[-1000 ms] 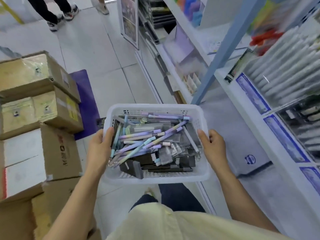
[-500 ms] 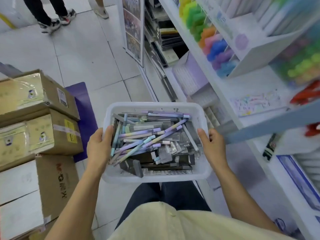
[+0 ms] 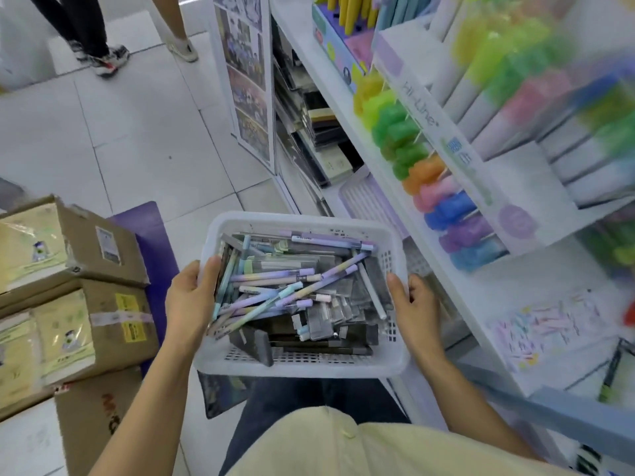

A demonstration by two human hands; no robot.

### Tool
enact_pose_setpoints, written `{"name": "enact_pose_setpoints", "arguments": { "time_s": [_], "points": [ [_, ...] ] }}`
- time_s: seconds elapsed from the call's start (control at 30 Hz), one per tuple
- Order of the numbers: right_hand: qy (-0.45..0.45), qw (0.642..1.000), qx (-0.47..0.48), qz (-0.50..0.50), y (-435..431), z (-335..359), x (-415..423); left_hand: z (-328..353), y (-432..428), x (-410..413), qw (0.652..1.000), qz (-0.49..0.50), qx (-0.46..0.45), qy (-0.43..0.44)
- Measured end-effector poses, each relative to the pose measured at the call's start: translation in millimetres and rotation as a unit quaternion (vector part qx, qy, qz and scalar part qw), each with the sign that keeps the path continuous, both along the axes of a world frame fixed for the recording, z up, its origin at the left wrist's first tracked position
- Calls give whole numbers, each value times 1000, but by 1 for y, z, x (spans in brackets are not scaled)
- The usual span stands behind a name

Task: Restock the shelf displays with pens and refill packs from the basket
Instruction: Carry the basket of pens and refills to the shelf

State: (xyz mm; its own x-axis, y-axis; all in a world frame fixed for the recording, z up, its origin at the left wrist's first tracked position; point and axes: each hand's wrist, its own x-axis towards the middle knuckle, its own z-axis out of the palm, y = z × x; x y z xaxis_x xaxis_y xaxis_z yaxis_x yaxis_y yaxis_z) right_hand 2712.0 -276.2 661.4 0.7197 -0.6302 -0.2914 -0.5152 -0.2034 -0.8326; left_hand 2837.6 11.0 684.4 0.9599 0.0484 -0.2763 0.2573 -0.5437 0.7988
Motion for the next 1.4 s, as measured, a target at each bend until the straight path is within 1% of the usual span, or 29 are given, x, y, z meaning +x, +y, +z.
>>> {"name": "enact_pose_setpoints", "arguments": {
  "time_s": [0.1, 0.2, 0.27, 0.37, 0.5, 0.67, 0.87, 1.1, 1.17, 1.23, 1.4],
  "points": [
    [-8, 999, 11, -31, 6, -5, 13, -2, -10, 32, 1000, -22, 11, -2],
    [-20, 996, 36, -84, 15, -12, 27, -7, -20, 74, 997, -75, 26, -9],
    [-16, 991, 32, -130, 24, -15, 36, -12, -26, 104, 992, -122, 33, -7],
    [-4, 977, 14, -214, 44, -26, 52, -24, -32, 153, 978, -204, 42, -9],
    [-24, 951, 17, -306, 75, -33, 75, -31, -48, 208, 959, -280, 49, -10],
    [-16, 923, 38, -383, 107, -44, 73, -47, -58, 230, 934, -352, 58, -6],
    [-13, 896, 42, -442, 126, -81, 37, -91, -69, 205, 913, -401, 78, -2],
    [-3, 875, 60, -480, 139, -152, -14, -168, -70, 164, 891, -440, 114, 27],
    [5, 869, 72, -489, 145, -187, -24, -202, -69, 158, 887, -445, 122, 37],
    [33, 867, 61, -494, 150, -227, -29, -243, -71, 156, 880, -456, 128, 44],
    [94, 858, 40, -504, 158, -342, -28, -360, -82, 162, 847, -507, 155, 36]
  ]
}}
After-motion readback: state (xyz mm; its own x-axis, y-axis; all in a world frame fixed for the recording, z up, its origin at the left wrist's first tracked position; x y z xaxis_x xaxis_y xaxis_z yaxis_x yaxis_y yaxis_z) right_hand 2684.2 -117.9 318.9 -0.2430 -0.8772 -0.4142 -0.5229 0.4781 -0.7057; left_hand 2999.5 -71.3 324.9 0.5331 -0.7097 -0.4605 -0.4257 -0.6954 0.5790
